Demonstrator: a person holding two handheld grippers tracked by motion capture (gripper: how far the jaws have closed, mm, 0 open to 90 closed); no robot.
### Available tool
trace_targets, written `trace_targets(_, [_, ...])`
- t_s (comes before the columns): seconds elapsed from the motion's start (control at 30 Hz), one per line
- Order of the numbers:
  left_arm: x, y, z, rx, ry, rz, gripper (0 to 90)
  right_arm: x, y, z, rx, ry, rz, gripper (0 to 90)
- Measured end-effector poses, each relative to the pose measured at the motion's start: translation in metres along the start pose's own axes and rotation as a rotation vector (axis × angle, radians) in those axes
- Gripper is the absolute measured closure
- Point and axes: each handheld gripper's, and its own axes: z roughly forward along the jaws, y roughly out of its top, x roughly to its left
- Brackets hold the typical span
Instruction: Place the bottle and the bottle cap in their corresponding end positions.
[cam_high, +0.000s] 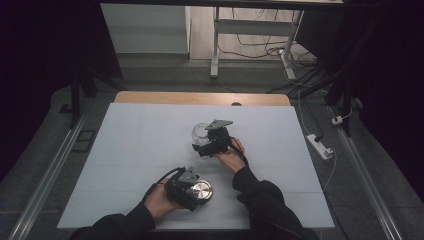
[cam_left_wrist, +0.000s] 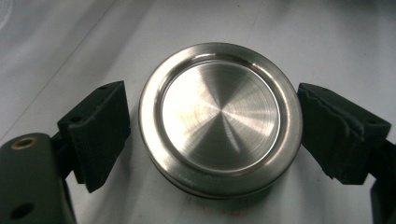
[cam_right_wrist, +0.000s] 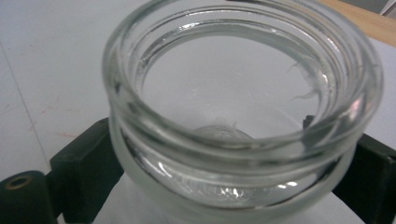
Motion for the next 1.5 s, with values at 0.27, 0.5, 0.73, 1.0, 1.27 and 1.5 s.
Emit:
trace_targets(0.27, [0.003, 0.000, -0.012, -0.044, -0.010, -0.022, 9.6, 0.003, 0.002, -0.008, -0.015, -0.005, -0.007, 2.3])
trace_targets(0.5, [0.007, -0.002, -0.020, -0.071, -0.011, -0.045, 8.8, 0.003, 0.003, -0.014, -0.016, 0.007, 0.005, 2.1])
trace_targets(0.73, [0.010, -0.004, -0.028, -0.085, -0.010, -0.057, 7.7, 0.004, 0.002, -0.019, -0.005, 0.010, 0.008, 1.3])
trace_targets(1.0, [0.014, -0.006, -0.035, -0.100, -0.013, -0.088, 5.2, 0.007, 0.000, -0.029, 0.001, 0.030, 0.008, 0.0])
trace_targets(1.27, [0.018, -0.007, -0.041, -0.113, -0.029, -0.120, 2.3, 0.010, -0.001, -0.038, -0.006, 0.031, 0.009, 0.0])
trace_targets(1.5, [0.019, -0.008, -0.044, -0.111, -0.024, -0.127, 0.7, 0.012, -0.002, -0.051, -0.016, 0.032, 0.009, 0.0])
